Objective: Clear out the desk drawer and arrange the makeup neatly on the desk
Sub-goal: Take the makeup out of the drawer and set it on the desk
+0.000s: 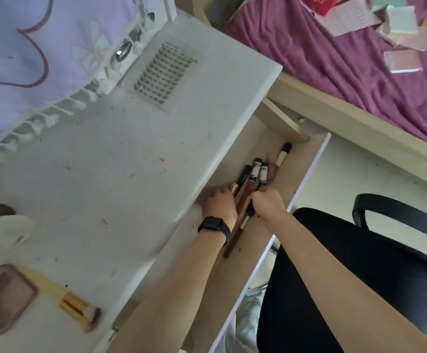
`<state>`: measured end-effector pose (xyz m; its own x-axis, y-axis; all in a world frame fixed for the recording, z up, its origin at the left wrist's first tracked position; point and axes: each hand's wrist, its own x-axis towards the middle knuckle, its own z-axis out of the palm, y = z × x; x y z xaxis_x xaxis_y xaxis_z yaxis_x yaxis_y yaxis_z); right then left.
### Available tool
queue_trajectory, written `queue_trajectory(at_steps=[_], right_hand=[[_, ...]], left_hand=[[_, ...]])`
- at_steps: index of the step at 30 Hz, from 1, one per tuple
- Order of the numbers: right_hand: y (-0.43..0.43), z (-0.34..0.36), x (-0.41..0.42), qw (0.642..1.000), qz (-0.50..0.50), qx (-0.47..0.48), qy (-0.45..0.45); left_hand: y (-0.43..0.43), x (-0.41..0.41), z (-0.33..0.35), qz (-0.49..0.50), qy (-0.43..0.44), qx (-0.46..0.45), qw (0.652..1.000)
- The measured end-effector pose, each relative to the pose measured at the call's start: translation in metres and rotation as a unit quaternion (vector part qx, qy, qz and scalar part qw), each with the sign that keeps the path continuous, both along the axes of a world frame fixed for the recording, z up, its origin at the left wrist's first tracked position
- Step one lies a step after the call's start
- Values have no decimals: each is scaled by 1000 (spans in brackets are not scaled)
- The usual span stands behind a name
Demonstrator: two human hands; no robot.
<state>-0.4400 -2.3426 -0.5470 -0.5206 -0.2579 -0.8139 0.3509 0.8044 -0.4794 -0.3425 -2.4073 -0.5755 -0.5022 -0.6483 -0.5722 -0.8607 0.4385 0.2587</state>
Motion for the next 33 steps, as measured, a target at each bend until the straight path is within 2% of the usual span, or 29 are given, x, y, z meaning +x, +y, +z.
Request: queue_trajectory(at_steps=[3,6,10,18,29,33], right_hand=[[-4,-8,6,991,101,51,71],[-12,-16,14,973,157,97,135],[-19,-26,18,941,229,147,203],[-19,-35,14,941,268,130,160],[-14,-25,20,901,387,125,148],[-13,-25,26,914,351,119,166]], left_hand=[[-1,18,4,69,32,43,996],[-1,40,7,167,72,72,981],[3,67,8,211,88,98,969],[25,86,15,262,91,158,948],[46,92,37,270,123,158,942],[49,104,44,269,124,151,943]])
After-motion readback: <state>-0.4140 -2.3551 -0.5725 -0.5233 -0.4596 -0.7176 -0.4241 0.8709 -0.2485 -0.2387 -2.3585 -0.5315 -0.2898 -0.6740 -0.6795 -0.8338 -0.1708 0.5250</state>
